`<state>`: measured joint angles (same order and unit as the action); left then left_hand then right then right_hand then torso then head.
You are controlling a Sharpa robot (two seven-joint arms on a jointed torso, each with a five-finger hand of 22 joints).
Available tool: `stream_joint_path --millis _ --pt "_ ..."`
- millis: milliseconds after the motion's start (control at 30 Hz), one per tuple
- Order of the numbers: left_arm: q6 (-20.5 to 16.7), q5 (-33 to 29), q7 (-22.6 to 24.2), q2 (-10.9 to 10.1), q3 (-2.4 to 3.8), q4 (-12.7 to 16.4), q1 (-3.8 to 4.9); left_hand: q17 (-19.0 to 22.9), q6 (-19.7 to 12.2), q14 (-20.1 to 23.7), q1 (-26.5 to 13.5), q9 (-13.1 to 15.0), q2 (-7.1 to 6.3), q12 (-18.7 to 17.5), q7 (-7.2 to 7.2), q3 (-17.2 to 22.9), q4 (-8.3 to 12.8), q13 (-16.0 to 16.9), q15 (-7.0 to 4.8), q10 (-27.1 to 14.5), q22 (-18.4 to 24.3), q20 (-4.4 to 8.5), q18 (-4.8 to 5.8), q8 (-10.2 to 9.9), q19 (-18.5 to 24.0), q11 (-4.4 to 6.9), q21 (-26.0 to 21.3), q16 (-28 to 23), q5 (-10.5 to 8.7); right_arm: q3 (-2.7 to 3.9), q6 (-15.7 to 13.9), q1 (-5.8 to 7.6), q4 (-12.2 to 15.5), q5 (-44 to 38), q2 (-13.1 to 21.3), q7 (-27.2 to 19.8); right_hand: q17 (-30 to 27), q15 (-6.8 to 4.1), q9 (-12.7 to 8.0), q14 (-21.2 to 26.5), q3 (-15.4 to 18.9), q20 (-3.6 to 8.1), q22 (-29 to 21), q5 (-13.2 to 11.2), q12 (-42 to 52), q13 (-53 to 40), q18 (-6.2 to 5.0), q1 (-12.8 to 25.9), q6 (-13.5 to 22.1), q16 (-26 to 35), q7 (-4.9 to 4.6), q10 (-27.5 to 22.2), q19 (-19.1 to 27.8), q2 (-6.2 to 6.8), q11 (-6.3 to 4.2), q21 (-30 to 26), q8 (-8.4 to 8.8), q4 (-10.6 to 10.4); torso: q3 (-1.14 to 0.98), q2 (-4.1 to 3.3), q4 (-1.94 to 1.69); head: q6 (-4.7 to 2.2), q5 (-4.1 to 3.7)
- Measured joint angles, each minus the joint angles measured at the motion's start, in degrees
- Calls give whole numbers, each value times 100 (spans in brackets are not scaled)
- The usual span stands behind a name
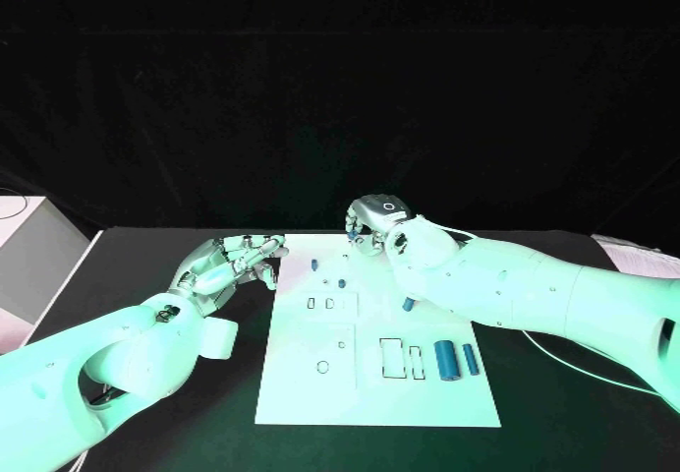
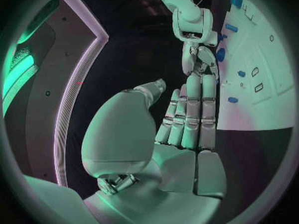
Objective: Assemble the parts on the task board
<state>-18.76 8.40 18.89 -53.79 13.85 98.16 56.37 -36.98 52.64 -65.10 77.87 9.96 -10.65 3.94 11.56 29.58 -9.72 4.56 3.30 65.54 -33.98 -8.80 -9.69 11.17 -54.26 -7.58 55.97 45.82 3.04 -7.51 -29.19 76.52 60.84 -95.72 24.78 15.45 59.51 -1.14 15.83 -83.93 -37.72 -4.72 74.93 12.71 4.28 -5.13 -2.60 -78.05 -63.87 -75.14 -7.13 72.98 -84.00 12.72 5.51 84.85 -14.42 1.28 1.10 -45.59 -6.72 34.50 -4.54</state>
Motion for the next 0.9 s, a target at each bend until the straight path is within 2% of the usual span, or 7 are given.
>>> stream_joint_path --millis 500,900 --pt "6 22 -5 -1 14 10 0 0 0 40 0 -1 0 0 0 0 0 0 0 0 -7 0 0 0 0 0 23 22 0 -15 184 -4 -109 9 -63 -13 10 0 155 0 8 0 -1 -23 1 0 0 16 13 -19 8 0 0 -16 0 0 8 8 7 -41 -13 30 5" --pt "9 38 -10 -2 30 26 1 1 0 40 0 -1 0 0 0 0 0 -1 0 0 -6 0 0 0 0 0 23 22 0 -8 203 14 -151 7 -88 -23 9 0 194 0 13 0 -2 -6 0 -1 0 0 18 -18 -5 0 0 -32 0 0 -12 13 7 -68 -29 52 25"
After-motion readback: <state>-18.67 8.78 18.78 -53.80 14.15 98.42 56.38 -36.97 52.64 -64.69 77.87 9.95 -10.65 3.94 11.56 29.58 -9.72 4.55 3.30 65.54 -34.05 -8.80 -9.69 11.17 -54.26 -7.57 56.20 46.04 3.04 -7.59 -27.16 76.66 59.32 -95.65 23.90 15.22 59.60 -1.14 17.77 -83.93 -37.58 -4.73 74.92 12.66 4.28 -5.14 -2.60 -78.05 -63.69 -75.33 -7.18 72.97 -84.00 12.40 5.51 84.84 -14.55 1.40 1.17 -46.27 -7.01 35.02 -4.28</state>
